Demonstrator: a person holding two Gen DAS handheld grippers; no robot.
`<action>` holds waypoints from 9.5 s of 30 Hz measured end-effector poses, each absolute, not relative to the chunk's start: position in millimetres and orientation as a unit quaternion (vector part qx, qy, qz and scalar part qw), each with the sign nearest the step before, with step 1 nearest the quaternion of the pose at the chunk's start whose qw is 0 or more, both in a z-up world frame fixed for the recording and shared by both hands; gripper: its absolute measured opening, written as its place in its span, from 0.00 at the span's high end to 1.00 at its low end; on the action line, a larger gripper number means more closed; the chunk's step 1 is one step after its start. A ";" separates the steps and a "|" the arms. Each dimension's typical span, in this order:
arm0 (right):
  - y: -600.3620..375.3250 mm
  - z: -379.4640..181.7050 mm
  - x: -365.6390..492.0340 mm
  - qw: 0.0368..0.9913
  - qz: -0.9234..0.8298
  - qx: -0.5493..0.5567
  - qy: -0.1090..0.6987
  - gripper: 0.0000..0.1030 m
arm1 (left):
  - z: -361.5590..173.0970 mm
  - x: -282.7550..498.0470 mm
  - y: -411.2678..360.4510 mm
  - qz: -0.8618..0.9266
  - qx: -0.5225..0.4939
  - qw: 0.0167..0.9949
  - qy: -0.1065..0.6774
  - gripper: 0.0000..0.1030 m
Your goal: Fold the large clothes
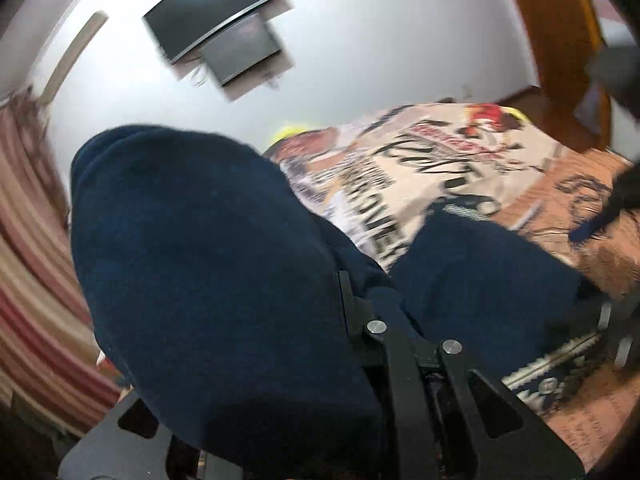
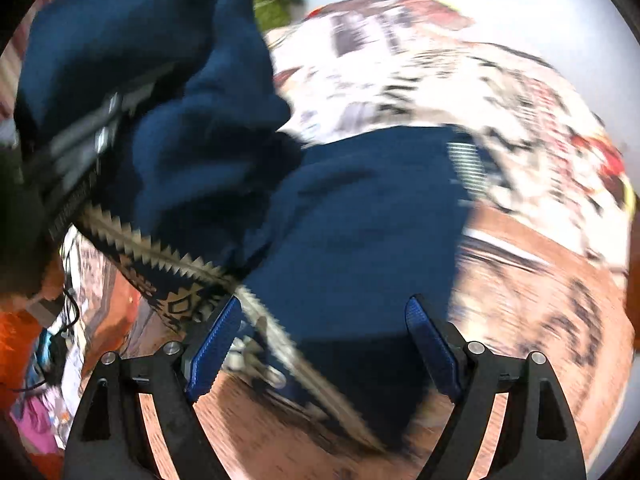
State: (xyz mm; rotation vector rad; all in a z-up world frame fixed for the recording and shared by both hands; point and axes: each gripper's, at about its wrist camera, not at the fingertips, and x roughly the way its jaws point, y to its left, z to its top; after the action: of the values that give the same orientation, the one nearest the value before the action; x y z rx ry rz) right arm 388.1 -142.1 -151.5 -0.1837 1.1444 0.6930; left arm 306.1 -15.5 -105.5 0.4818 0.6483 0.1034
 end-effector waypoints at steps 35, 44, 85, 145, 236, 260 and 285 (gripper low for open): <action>-253.2 -54.2 349.4 0.855 0.269 -0.007 0.444 0.19 | -72.0 237.6 -19.5 -0.115 0.113 0.901 0.403 0.37; -186.8 -29.5 364.3 0.846 0.324 -0.023 0.423 0.19 | -56.7 252.4 47.2 -0.017 0.050 0.920 0.388 0.36; -237.3 -128.0 379.0 0.799 0.279 0.010 0.532 0.19 | -153.3 282.4 12.0 -0.108 -0.006 0.862 0.495 0.30; -155.7 -220.3 475.9 0.674 0.352 0.146 0.634 0.14 | -225.7 394.4 85.7 -0.196 -0.319 0.742 0.555 0.19; 17.1 -161.7 373.9 0.777 0.390 -0.199 0.452 0.31 | -188.0 229.8 209.9 0.031 -0.044 0.895 0.443 0.26; -0.5 -149.3 300.5 0.777 0.401 -0.210 0.437 0.31 | -184.8 189.1 162.2 0.018 -0.020 0.890 0.455 0.24; -97.9 17.2 243.8 0.891 0.358 -0.049 0.275 0.29 | 13.8 97.2 144.6 0.062 -0.072 0.966 0.239 0.24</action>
State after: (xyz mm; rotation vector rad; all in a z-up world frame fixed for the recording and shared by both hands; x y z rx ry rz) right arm 243.8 -97.9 17.2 -0.1008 0.5715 0.7435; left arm 97.2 144.6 13.8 -0.1455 0.4838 0.1252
